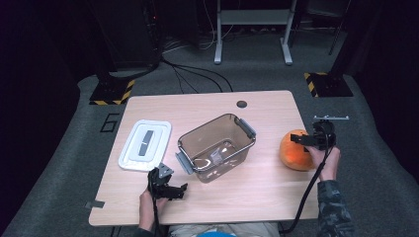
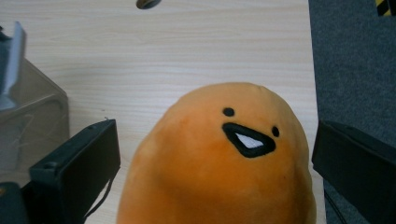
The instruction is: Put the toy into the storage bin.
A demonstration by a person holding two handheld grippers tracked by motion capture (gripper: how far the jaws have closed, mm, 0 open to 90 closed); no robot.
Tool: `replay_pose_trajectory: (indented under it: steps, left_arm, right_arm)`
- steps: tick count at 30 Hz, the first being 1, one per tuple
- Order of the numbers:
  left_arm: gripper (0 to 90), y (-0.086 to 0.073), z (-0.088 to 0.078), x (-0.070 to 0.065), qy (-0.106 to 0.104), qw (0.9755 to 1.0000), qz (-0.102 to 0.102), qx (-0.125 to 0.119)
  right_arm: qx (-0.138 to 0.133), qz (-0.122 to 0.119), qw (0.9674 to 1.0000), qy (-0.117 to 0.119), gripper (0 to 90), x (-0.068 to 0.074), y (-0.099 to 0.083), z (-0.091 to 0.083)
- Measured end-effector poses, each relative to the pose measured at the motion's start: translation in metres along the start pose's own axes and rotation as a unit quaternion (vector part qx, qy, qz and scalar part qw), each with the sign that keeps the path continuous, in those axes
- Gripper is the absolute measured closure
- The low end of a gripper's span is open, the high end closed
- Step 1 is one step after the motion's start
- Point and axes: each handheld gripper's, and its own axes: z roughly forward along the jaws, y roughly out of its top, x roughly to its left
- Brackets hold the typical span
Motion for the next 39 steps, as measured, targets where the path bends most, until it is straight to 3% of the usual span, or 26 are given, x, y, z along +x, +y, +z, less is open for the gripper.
replay_pose_trajectory:
  steps: [1,3,6,8,14,20,31,33,39]
  left_arm:
    - [0.3,0.0,0.0,0.0,0.0,1.0,-0.001,-0.001]
    - [0.4,0.0,0.0,0.0,0.0,1.0,0.004,0.0]
    - [0.4,0.0,0.0,0.0,-0.001,1.0,0.003,0.002]
    - [0.4,0.0,0.0,0.0,-0.001,1.0,0.003,0.001]
    - [0.3,0.0,0.0,0.0,0.0,1.0,0.003,0.001]
    - [0.5,0.0,-0.001,0.0,-0.001,1.0,0.0,0.002]
    - [0.5,0.0,0.0,0.0,0.0,1.0,0.001,0.0]
    - [0.5,0.0,0.0,0.0,0.0,1.0,-0.001,0.001]
    - [0.4,0.0,0.0,0.0,0.001,1.0,0.002,0.0]
  right_arm:
    - [0.004,0.005,1.0,0.0,2.6,-0.002,-0.001,0.002]
    - [0.021,0.02,0.9996,-0.005,14.7,-0.006,-0.004,0.009]
    - [0.028,0.024,0.9993,-0.002,16.7,-0.01,-0.008,0.015]
    - [0.033,0.03,0.999,0.009,27.9,-0.01,-0.011,0.02]
    - [0.037,-0.005,0.9993,-0.003,50.9,0.0,-0.013,0.022]
    - [0.022,-0.027,0.9994,-0.002,59.2,0.002,-0.014,0.017]
    - [-0.004,-0.069,0.9976,0.009,59.4,0.017,-0.004,0.005]
    - [-0.004,-0.074,0.997,0.021,59.4,0.021,0.0,0.001]
    - [-0.009,-0.082,0.9962,0.027,59.3,0.029,0.007,-0.005]
